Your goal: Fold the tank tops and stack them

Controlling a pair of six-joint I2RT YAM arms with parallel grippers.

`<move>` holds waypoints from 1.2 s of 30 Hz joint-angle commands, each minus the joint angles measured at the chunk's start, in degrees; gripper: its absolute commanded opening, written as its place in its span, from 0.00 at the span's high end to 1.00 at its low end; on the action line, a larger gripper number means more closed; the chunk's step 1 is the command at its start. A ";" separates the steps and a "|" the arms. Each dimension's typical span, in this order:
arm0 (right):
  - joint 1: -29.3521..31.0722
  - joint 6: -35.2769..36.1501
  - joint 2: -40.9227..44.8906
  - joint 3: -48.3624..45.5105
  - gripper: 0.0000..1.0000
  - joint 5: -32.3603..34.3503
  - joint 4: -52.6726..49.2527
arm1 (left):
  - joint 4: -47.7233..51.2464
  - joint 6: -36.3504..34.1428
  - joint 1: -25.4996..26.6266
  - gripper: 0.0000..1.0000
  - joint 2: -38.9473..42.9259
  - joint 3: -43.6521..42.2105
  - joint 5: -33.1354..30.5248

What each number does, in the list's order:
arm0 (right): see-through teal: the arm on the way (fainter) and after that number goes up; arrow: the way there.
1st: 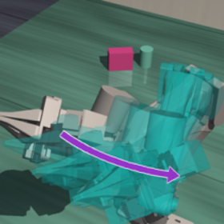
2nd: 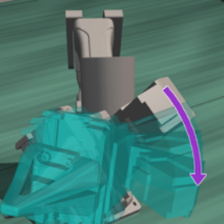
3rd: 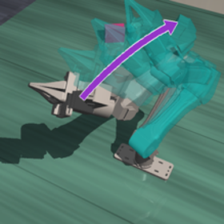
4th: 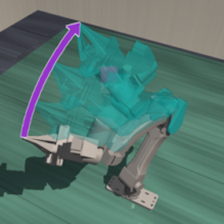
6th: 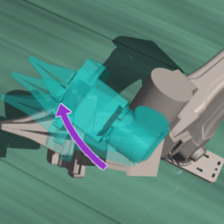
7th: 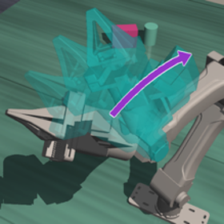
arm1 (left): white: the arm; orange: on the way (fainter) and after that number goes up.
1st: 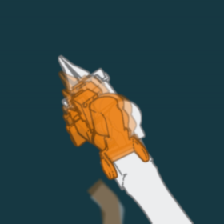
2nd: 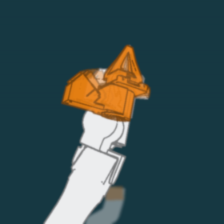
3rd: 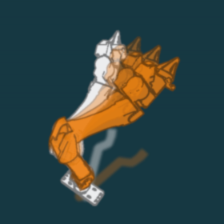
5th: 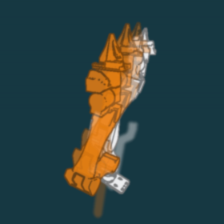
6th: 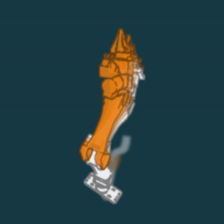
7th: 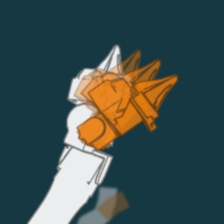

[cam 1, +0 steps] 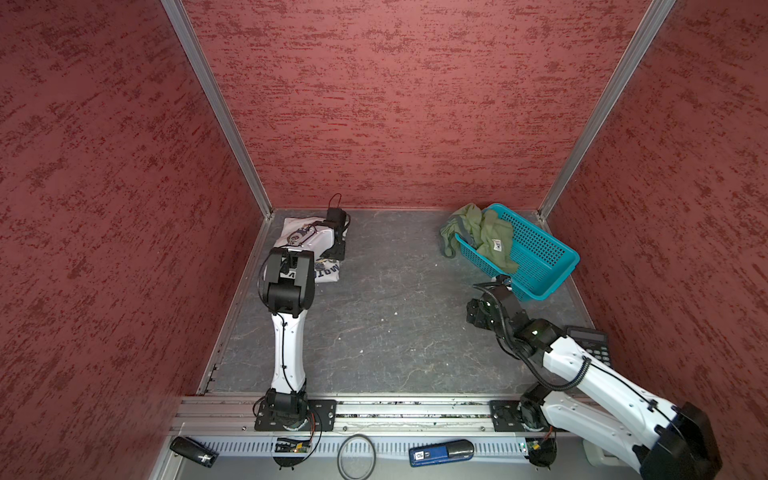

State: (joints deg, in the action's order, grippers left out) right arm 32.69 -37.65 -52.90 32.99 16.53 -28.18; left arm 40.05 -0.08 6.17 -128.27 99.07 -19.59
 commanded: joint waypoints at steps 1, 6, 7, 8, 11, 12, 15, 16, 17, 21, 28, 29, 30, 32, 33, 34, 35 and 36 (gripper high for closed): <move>-0.09 -1.12 1.01 2.43 0.18 2.38 -2.17 | 1.04 -1.75 -0.72 0.31 -0.23 0.40 0.82; -0.07 2.29 -1.83 9.13 0.18 2.51 -3.98 | 4.99 2.66 2.26 0.20 5.93 -0.61 -1.81; -0.08 3.64 -3.55 12.03 0.17 2.78 -4.93 | 6.24 4.40 3.00 0.15 7.89 -1.05 -2.75; -0.07 4.68 -5.31 14.65 0.16 3.98 -6.31 | 7.01 6.09 3.87 0.11 9.84 -1.98 -3.51; -2.33 9.61 -12.32 22.19 0.12 8.49 -7.91 | 6.90 12.29 6.08 0.05 19.14 -7.83 -2.73; -4.53 11.31 -15.08 24.98 0.12 8.25 -7.81 | 5.58 14.04 6.86 0.04 23.15 -11.44 -1.01; -12.34 15.37 -23.24 33.06 0.12 3.00 -6.68 | -0.98 17.93 8.10 0.00 35.69 -22.98 6.25; -14.52 16.32 -26.09 35.83 0.12 1.86 -6.20 | -3.75 18.91 8.24 0.00 40.15 -27.13 9.42; -16.03 16.92 -28.74 38.20 0.12 1.23 -5.78 | -6.21 19.73 8.25 0.00 43.86 -31.33 12.04; -22.31 17.87 -41.14 48.03 0.12 -2.31 -4.49 | -13.18 23.83 6.90 0.00 58.28 -45.81 19.55; -28.06 18.75 -58.54 60.52 0.11 -11.47 -4.81 | -15.29 25.54 4.99 0.00 70.91 -58.61 25.45; -28.55 18.68 -61.12 62.25 0.11 -12.32 -5.12 | -15.46 25.73 4.94 0.00 71.57 -59.49 25.77; -29.04 18.60 -63.86 64.39 0.11 -12.62 -5.87 | -15.78 25.89 4.90 0.00 72.18 -60.26 26.16; -30.30 18.18 -68.90 68.85 0.12 -12.34 -8.18 | -16.47 26.07 4.90 0.00 72.77 -61.12 26.95; -30.94 18.03 -71.18 70.95 0.13 -12.15 -9.14 | -16.59 26.16 4.94 0.00 72.89 -61.35 27.04; -31.54 17.96 -72.87 72.40 0.17 -11.90 -9.70 | -16.50 26.18 4.88 0.00 72.82 -61.37 26.95; -32.13 18.11 -74.39 73.91 0.27 -11.18 -10.30 | -16.33 26.25 4.83 0.00 72.72 -61.49 26.76; -32.24 18.39 -75.49 75.34 0.35 -8.93 -10.82 | -16.31 26.29 4.81 0.00 72.64 -61.61 26.51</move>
State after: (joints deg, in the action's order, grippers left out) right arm 1.74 -19.66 -126.30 104.79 6.22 -35.38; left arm 25.89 25.32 11.29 -56.16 37.74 5.78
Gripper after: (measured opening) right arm 0.693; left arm 0.996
